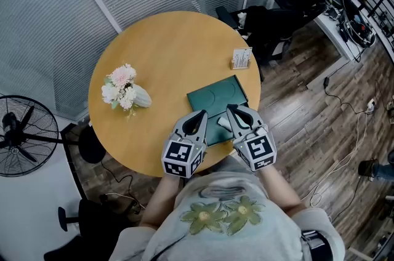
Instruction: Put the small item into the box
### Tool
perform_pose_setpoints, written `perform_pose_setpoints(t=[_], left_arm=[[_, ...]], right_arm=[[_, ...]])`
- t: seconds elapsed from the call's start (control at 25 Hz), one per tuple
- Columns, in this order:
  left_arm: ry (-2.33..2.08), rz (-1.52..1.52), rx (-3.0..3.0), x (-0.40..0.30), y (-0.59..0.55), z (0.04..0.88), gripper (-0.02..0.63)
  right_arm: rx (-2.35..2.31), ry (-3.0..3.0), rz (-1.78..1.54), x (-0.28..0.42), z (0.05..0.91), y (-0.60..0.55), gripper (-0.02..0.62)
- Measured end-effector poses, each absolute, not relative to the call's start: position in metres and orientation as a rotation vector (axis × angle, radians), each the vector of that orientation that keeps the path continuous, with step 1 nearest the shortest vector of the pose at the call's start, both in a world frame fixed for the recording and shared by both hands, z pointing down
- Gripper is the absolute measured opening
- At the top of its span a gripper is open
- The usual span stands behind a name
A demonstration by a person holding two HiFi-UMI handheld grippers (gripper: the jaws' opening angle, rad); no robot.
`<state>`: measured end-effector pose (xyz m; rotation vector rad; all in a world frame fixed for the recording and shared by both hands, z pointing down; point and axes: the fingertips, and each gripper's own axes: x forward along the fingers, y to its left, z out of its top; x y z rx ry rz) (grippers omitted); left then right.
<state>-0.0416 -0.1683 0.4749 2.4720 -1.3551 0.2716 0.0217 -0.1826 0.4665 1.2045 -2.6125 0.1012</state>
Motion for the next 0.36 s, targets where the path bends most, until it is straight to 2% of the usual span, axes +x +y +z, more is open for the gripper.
perform_pose_setpoints(t=[0.36], left_arm=[[-1.358,0.271,2.466,-0.0353,-0.1663,0.4782,0.0]], right_arm=[[1.187,-2.614,0.103,0.0263,0.4714,-0.1816,0.003]])
